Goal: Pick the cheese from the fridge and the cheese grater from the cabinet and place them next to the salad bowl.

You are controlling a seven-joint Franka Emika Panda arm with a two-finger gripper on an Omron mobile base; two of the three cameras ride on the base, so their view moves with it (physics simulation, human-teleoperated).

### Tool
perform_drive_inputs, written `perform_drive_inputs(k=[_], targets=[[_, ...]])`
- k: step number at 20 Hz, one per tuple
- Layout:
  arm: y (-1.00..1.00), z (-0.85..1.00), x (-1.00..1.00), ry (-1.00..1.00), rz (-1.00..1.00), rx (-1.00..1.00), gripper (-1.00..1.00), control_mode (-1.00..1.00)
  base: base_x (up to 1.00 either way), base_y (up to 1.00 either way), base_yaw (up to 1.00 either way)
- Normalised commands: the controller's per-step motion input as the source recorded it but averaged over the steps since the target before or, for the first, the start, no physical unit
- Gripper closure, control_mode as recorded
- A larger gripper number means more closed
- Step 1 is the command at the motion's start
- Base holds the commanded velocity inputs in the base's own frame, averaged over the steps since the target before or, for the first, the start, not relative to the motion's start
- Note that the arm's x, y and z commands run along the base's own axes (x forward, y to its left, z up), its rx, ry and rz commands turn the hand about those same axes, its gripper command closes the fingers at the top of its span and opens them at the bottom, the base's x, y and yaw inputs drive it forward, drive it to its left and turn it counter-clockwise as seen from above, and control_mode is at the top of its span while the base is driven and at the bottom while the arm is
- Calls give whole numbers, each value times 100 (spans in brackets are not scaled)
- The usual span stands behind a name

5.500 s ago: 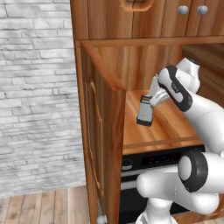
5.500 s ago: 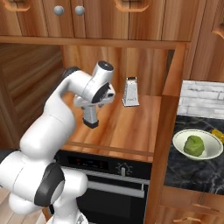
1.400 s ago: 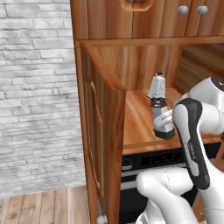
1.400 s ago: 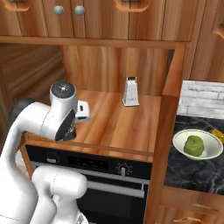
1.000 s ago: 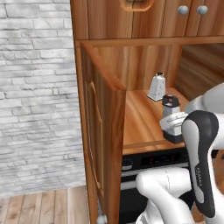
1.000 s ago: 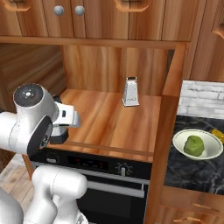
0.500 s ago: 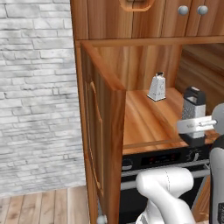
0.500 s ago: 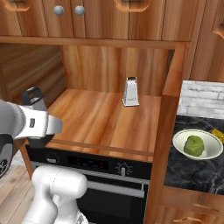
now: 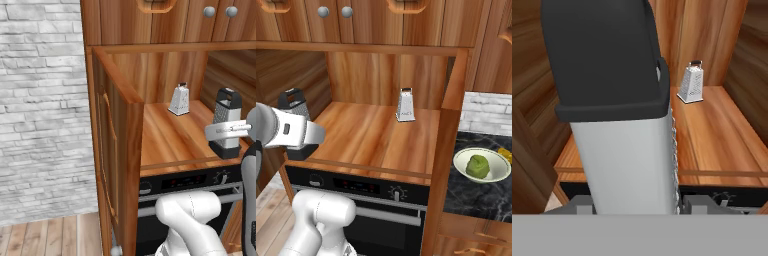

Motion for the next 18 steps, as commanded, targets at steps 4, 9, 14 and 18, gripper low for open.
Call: perform_drive_inputs(k=[4,9,14,18], targets=[[0,0,0,0,0,0,100,-100,0,0,0],[0,0,0,0,0,0,100,-100,0,0,0],[0,0,0,0,0,0,100,100,0,0,0],[0,0,0,0,0,0,100,100,-52,-4,-8]])
